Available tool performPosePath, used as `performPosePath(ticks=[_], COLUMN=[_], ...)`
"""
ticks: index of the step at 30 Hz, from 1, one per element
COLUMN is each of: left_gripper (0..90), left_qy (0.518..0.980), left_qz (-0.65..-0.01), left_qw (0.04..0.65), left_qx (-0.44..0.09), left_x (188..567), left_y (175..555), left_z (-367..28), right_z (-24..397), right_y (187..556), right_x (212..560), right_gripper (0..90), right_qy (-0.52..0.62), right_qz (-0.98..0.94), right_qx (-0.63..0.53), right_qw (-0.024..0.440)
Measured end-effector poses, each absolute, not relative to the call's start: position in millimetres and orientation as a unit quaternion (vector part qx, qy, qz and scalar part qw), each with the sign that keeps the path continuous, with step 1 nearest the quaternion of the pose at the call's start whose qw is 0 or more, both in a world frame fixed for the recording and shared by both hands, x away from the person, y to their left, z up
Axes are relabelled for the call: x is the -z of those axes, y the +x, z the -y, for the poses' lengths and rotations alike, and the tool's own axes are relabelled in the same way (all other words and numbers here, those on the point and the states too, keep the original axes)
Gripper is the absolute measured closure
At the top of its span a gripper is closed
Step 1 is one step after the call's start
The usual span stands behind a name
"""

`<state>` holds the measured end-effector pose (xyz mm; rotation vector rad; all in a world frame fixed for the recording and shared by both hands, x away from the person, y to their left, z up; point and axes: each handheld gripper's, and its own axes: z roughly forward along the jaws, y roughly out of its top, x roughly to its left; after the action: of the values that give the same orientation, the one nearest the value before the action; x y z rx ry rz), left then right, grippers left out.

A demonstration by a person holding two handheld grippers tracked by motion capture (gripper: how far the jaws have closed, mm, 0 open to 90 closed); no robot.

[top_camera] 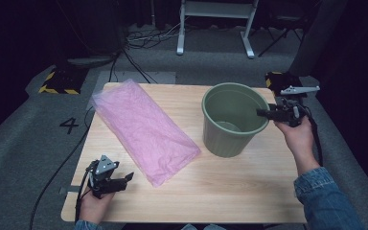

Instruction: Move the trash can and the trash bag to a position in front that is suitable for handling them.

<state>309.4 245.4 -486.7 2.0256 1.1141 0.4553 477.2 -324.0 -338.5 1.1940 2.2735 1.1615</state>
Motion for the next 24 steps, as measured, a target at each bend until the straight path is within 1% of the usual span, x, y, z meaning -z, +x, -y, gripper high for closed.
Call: performPosePath(ticks=[12, 16, 17, 24], left_gripper=[28.1, 28.1, 28.1, 28.2], left_qy=[0.796, 0.79, 0.79, 0.793], left_qz=[-0.433, -0.44, -0.44, -0.438], left_qw=[0.382, 0.388, 0.389, 0.384], left_qx=[-0.179, -0.178, -0.177, -0.178], left_x=[485.3, 484.5, 484.6, 484.3], left_y=[314.7, 314.6, 314.7, 314.0], left_z=[-240.2, -240.5, -240.8, -238.9], right_z=[320.9, 316.7, 314.0, 304.2], right_y=[423.0, 402.4, 392.2, 368.0], right_x=[336.4, 337.6, 339.1, 341.1], right_gripper=[48.1, 45.2, 43.5, 43.3], right_qy=[0.362, 0.344, 0.34, 0.318], right_qz=[-0.832, -0.839, -0.838, -0.842], right_qx=[-0.392, -0.392, -0.396, -0.407], right_qw=[0.153, 0.156, 0.157, 0.153])
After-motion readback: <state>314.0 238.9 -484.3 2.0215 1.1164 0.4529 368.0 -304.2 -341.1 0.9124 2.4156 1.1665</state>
